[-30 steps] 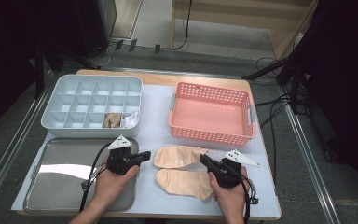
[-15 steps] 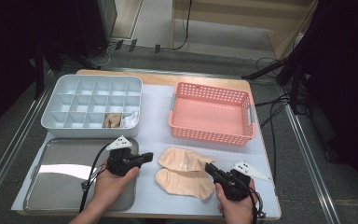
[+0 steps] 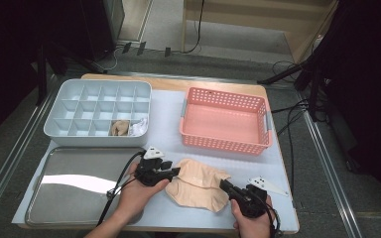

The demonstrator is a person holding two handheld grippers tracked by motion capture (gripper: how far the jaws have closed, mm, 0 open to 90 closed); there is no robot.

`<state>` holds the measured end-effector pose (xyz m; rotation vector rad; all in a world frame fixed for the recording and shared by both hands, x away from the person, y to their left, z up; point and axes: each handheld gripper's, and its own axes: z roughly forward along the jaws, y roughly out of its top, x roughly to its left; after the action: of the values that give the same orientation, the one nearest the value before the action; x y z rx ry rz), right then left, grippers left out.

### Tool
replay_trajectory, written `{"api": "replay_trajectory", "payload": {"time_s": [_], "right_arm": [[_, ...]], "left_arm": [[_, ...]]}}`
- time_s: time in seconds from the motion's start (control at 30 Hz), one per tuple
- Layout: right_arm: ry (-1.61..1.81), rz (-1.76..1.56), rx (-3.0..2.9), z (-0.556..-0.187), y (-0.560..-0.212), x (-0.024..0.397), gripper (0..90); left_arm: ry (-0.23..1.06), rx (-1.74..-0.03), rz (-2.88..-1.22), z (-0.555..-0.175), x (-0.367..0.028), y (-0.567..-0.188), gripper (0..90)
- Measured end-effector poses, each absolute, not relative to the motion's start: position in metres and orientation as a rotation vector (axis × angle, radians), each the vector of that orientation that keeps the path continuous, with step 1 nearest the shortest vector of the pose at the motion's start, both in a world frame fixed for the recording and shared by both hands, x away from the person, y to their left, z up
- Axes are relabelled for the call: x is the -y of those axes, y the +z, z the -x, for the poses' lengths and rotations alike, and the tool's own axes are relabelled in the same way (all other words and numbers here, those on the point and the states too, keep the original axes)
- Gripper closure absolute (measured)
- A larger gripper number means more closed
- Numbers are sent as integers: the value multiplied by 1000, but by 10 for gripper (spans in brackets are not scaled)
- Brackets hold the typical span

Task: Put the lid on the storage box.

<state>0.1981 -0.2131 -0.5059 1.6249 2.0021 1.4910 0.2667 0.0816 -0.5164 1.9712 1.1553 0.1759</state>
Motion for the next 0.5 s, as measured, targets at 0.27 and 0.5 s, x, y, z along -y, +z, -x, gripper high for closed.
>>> {"api": "replay_trajectory", "payload": {"time_s": [0.27, 0.5], "right_arm": [[1487, -1621, -1999, -199, -507, 217, 900], [1537, -1587, -1971, -190, -494, 216, 900]], "left_arm": [[154, -1157, -2041, -279, -81, -515, 893], [64, -1099, -1928, -262, -98, -495, 897]]}}
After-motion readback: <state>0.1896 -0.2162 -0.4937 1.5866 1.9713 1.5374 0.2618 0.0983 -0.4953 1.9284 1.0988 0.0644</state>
